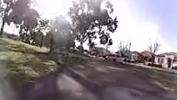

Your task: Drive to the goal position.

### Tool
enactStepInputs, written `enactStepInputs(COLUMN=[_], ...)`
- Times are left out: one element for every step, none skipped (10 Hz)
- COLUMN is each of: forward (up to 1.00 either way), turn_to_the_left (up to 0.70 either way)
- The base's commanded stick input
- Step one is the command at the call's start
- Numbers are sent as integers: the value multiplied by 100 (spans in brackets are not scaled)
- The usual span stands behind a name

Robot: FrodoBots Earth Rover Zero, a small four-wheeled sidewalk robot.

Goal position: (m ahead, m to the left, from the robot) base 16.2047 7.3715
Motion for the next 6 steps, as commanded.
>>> enactStepInputs(forward=[100,100,100,100,100,100], turn_to_the_left=[0,0,0,0,0,0])
